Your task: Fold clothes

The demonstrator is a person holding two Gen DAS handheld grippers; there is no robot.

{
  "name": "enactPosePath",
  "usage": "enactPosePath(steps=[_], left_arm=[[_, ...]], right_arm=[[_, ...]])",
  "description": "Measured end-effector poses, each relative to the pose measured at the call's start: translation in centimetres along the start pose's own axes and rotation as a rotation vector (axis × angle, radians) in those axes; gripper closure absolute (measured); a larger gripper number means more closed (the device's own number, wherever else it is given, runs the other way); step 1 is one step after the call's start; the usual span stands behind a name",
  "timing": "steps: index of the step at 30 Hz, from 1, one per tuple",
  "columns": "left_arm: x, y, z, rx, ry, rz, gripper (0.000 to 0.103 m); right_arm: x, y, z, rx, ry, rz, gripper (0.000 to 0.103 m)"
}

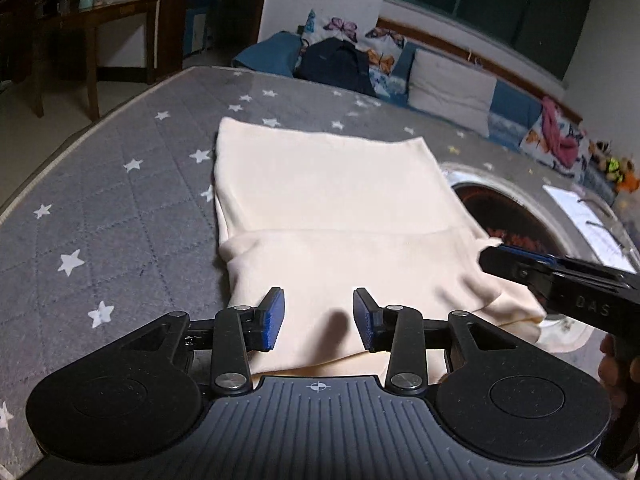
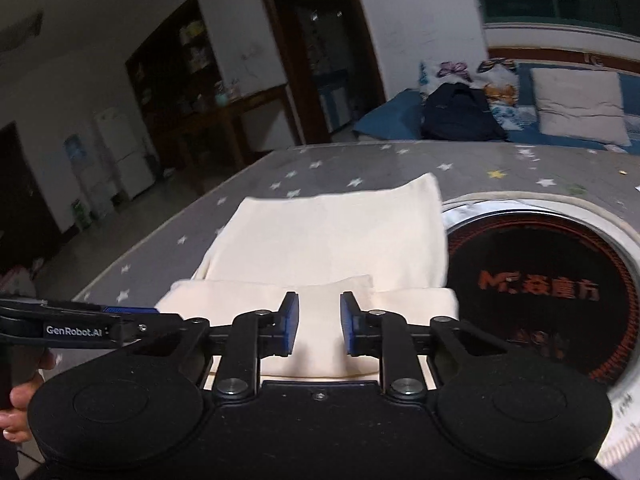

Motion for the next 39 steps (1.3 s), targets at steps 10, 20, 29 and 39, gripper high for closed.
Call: enactPosePath(steps=[10,20,29,39], left_arm=[[1.0,0.0,-0.4,0.042,0.030,0.007,0.058],[-0.6,-1.6,-0.9,0.181,-0.007,0.043,0.047],[-2.8,-2.0,-1.8,0.293,-0.012,0.021,0.044],[-5.1,-1.6,-4.7,0.546,0.001,-0.042,0.044]], right_arm=[[0.9,-0.8,-1.0,-0.020,0.088,-0.037,0.080],[-2.5,-0.2,-1.0,-0.181,0.109,0.004,0.079],[-6.0,0.5,-1.9,-0.332,0.149,0.065,0.070],[-7.5,0.8,-3.9,-0.458,0.196,0.123,0.064]])
Point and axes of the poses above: each gripper's, at about its wrist camera, not at the fingertips, and x roughly the way its jaws point, y to its left, z to its top, the point moved 3 cm from there along x, roughly the way its jaws point, and after that the axes turned 8 degrees about -y, right-handed, at the moved point
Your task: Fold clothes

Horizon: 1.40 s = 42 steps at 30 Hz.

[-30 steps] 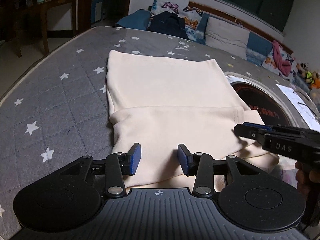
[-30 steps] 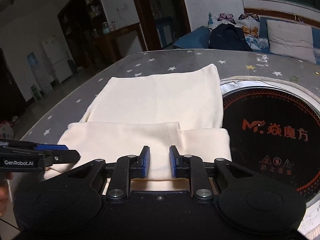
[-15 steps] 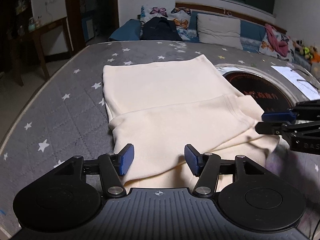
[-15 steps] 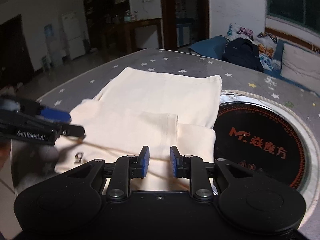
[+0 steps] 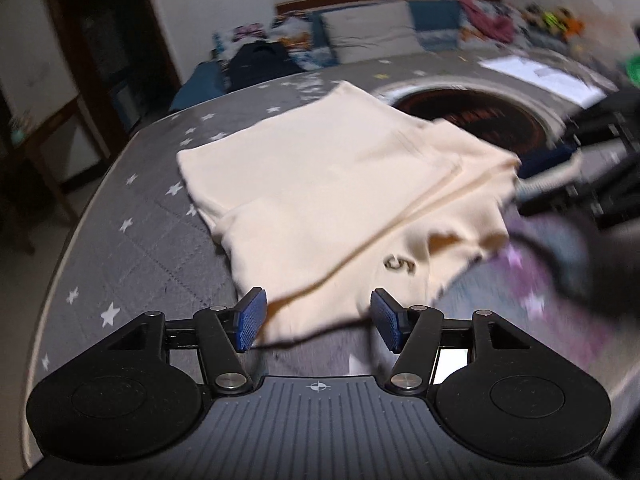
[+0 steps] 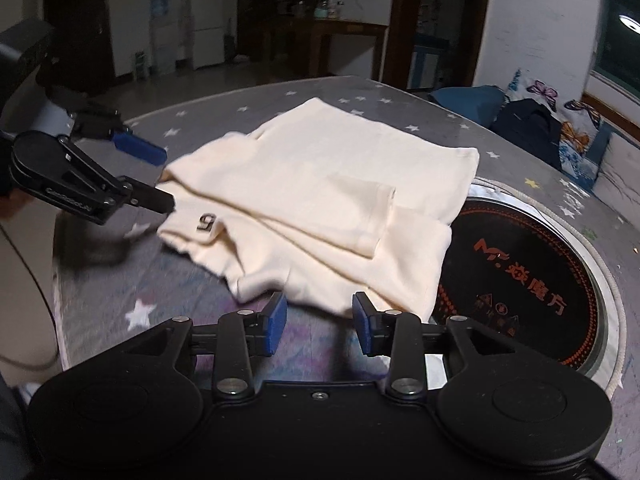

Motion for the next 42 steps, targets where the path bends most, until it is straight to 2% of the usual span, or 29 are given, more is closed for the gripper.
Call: enactPosePath(steps=[3,8,16,18,20,21,26,28,38,42], left_arm=[[0.1,-0.4,-0.7,0.070,0.000,0.000,0.044],[0.0,-1.3,-1.1,0.194,-0.037,-0.067,0.044],[0.4,-2.2,-1.2,0.350,-0.077,-0.121,0.044],[0.6,-2.2,-1.1,0.367,-0.081,-0.135,0.046],[0.9,-2.3,-1.1,0.385,-0.086,-0.153,0.054],[1.0,-2.4,-1.0,0.391,-0.089,-0.159,0.056],[1.5,-2.8,-1.0,0.402,-0.095,-0.201,0.085],[1.5,-3.0,-1.1,0.405,-0.101,-0.201,0.089],[-1.8,-2.1,-0.7,0.267,-0.165,-0.209,0.093],[-4.5,-2.8,-1.7,0.262,-0.177,-0.227,0.093]], right_arm=[[0.2,0.2,-0.2,-0.037,0.002,-0.002,0.064],[0.7,0.4,0.0,-0.090,0.001,0.018,0.064],[2.1,1.1,0.4,-0.195,0.010,0.071,0.064],[2.4,1.4,0.5,-0.207,0.016,0.093,0.064],[2.7,1.5,0.6,-0.202,0.015,0.108,0.067],[2.8,1.4,0.6,-0.195,0.016,0.113,0.069],[3.0,1.1,0.6,-0.164,0.012,0.116,0.087],[3.0,0.9,0.6,-0.147,0.006,0.107,0.090],[-0.1,1.8,0.9,-0.154,-0.052,0.108,0.093],[-2.7,3.1,0.6,-0.158,-0.063,0.123,0.093]])
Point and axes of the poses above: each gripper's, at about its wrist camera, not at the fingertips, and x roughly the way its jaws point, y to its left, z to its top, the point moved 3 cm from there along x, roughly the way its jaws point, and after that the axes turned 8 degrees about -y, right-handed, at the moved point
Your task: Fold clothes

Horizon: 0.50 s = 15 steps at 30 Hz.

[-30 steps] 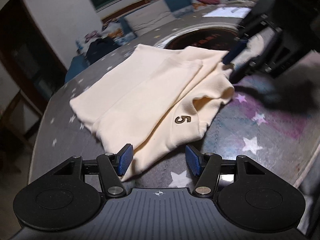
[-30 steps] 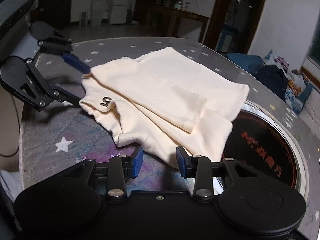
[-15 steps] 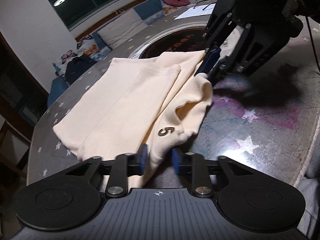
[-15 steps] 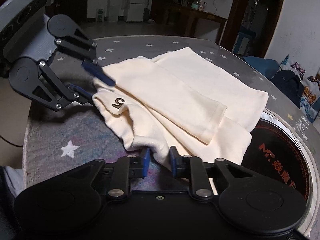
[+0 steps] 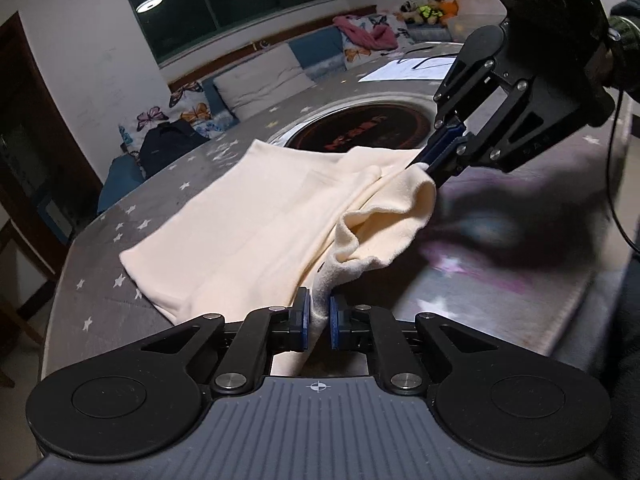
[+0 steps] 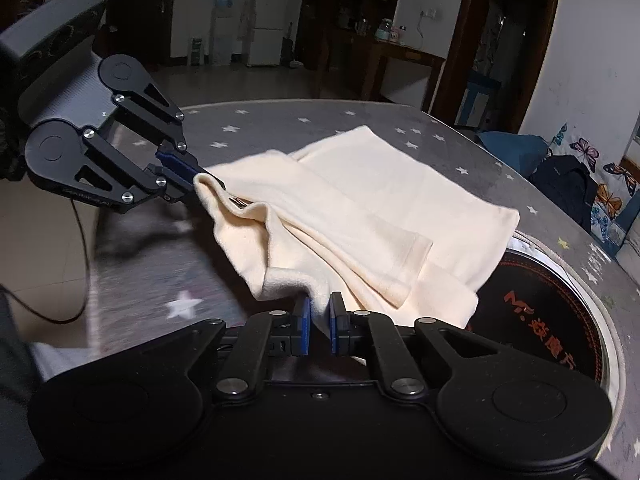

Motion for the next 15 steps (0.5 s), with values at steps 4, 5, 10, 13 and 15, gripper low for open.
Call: enactPosePath(steps=[4,5,10,13,15], left_arm=[[-2.8,-1.7,-0.3,-0.028,-0.005,-0.030,0.093],[-3.5,-2.1,-0.3,-0.036,-0.004,-0.034,0.093],[-4.6,-1.7,0.8,-0.087,-0.015,-0.021,0.093],[-4.4,-0.1,2.1,-0.132,-0.039,0.014,0.093],[-3.8,1.3,3.1,-0.162,-0.055,0.044,0.093]], right_arm=[[-2.9,2.2,-0.3,0.014,0.000,0.042,0.093],[-3.3,2.6,-0.3,0.016,0.004,0.052,0.093],[-5.0,3.2,0.6,0.024,-0.005,0.080,0.093],[-4.8,1.8,2.1,0.050,-0.036,0.067,0.093],[-4.5,0.7,3.0,0.061,-0.055,0.056,0.093]])
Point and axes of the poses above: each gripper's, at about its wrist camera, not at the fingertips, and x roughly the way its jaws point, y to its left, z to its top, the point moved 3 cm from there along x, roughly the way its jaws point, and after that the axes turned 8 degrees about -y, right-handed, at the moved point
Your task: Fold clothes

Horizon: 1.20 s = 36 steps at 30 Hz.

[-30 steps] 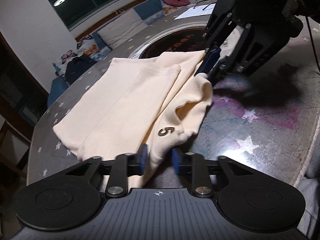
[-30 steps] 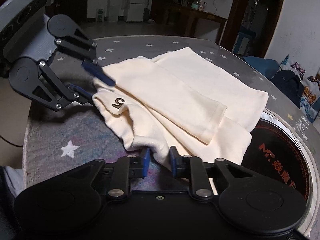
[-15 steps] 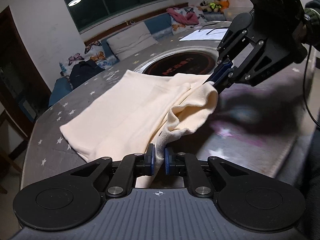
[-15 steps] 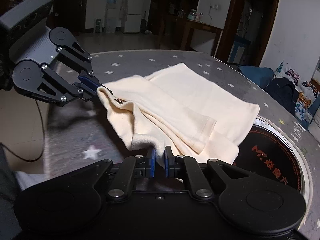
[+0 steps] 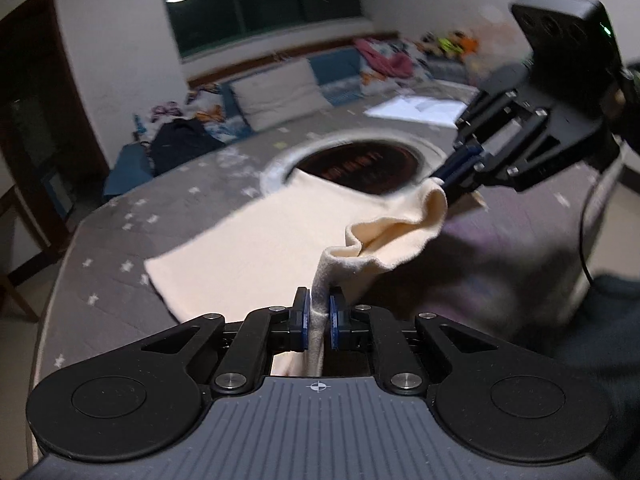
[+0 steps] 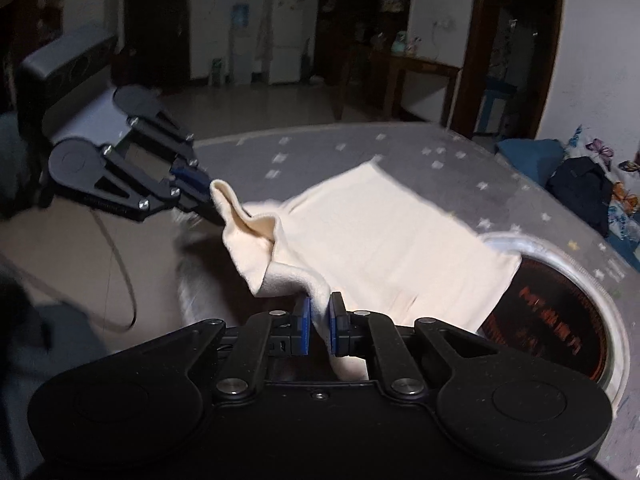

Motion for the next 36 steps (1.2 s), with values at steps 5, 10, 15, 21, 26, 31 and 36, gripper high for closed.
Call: enactPosePath(steps=[5,10,15,21,26,31,36], left_arm=[[3.4,3.8,2.5,-0.059,-0.028,0.084,0.093],[7.9,8.5,4.2,-0.155,-0.034,0.144,0.094],[13.1,12.5,4.4,-0.249,0.003,0.173,0.094],[17.8,15.0,2.4,-0.314,0.075,0.191,0.094],[19.7,16.1,0.8,-0.370,0.102,0.225,0.093],[19.5,17.0,-0.2,-0.423,0.101,0.265,0.083],[17.1,18.4,-0.5,-0.485,0.068,0.334,0.082]], right_arm=[[2.6,-4.3,3.0,0.021,-0.046,-0.040,0.093],[6.9,-9.7,5.1,0.097,-0.070,-0.084,0.093],[11.9,-14.2,5.1,0.156,-0.055,-0.139,0.093],[17.2,-18.1,2.6,0.296,-0.005,-0.178,0.093],[20.4,-19.0,0.4,0.345,0.028,-0.226,0.088],[20.1,-19.8,0.1,0.383,0.009,-0.283,0.084],[17.1,-20.7,0.1,0.412,-0.023,-0.334,0.084]])
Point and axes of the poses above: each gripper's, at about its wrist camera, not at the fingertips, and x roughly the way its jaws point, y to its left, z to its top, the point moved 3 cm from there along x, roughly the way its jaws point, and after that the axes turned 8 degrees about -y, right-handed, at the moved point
